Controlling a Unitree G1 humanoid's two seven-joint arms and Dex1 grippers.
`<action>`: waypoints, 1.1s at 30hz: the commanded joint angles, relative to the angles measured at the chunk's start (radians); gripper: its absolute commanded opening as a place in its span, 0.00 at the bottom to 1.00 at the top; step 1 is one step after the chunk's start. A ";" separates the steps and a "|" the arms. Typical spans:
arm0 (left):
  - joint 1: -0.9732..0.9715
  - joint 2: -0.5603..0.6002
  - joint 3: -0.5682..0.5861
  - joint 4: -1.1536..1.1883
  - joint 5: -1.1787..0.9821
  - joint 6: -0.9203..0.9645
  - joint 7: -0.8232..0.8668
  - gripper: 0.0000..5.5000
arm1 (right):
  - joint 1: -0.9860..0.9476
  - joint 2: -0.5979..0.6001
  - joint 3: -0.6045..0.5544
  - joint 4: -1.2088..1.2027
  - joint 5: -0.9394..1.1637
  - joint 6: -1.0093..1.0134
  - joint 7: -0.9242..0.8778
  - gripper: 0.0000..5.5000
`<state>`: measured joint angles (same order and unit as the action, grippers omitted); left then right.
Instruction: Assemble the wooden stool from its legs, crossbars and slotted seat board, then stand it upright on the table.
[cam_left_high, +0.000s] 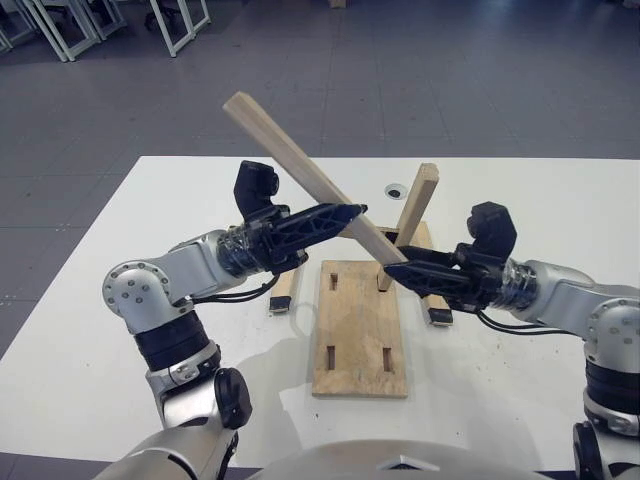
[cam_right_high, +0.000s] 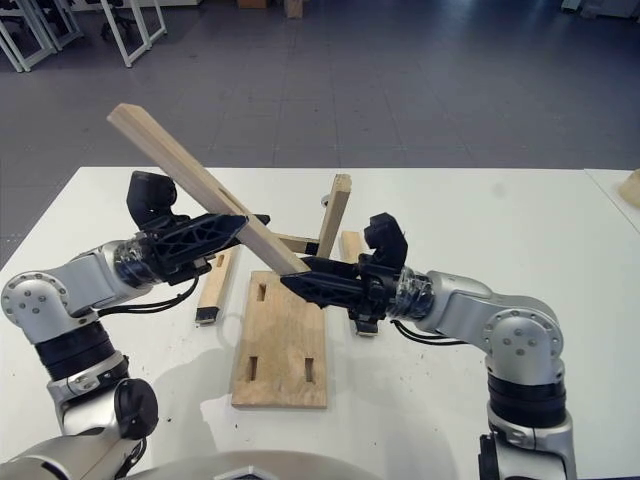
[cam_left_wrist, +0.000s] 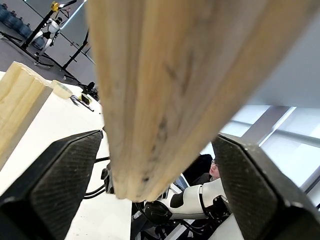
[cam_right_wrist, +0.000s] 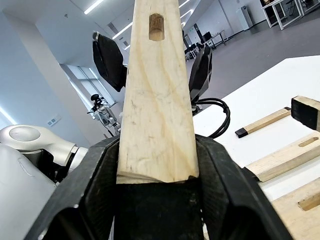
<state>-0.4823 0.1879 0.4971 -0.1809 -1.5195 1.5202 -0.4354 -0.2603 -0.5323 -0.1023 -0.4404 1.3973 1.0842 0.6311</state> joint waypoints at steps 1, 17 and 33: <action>0.013 0.063 -0.064 0.032 -0.098 -0.068 0.065 0.62 | -0.012 -0.025 0.019 -0.014 -0.037 -0.015 0.030 0.37; 0.097 0.210 -0.248 0.017 -0.349 -0.343 0.153 0.44 | 0.009 -0.088 0.057 -0.034 -0.098 -0.014 0.042 0.49; 0.237 0.383 -0.141 -0.181 -0.329 -0.543 0.188 0.37 | 0.439 -0.198 0.239 -0.436 -0.551 0.053 -0.448 0.69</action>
<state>-0.2551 0.5325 0.3504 -0.3252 -1.8377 0.9933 -0.2694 0.1897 -0.7747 0.0624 -0.8304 0.9071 1.1106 0.2707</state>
